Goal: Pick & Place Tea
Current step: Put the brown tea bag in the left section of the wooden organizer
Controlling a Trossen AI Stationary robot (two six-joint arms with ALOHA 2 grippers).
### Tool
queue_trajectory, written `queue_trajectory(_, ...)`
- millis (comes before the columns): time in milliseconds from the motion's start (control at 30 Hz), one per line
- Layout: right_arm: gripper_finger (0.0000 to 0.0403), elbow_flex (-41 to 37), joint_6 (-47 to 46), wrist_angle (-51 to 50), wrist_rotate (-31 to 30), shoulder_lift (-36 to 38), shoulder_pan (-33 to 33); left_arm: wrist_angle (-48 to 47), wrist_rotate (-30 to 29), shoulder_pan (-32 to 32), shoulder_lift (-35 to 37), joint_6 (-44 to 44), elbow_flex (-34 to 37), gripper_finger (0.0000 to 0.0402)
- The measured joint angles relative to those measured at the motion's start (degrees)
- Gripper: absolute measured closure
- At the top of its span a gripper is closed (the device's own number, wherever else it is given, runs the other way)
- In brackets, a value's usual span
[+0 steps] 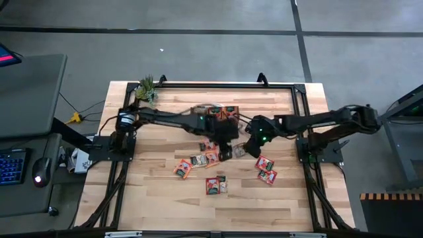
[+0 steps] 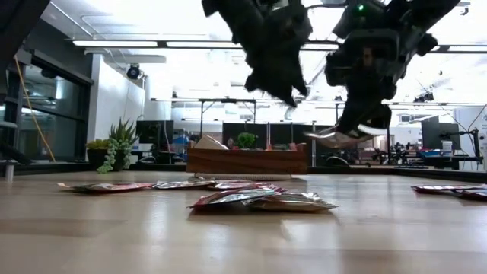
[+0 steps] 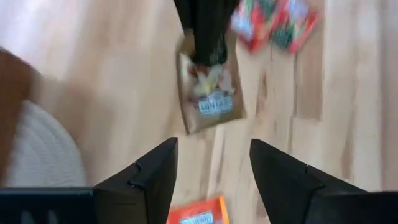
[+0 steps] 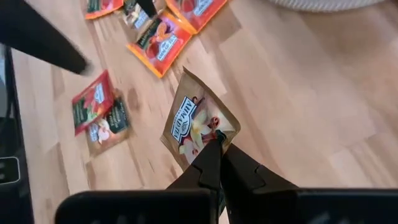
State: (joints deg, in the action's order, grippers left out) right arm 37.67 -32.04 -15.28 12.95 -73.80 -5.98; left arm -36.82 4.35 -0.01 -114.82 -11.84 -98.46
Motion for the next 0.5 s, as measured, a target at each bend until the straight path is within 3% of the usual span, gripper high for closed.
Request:
queue_trajectory(300, 0.0403, 0.02, 4.0, -4.38, -3.0, 7.91, -1.58, -1.07, -2.1, 5.98, 9.22, 1.74, -0.17, 0.0224)
queue_trajectory(500, 0.0403, 0.05, 8.29, -3.72, -3.47, 9.42, -4.02, -5.66, -5.33, 8.38, 14.43, 2.73, 0.09, 0.0225)
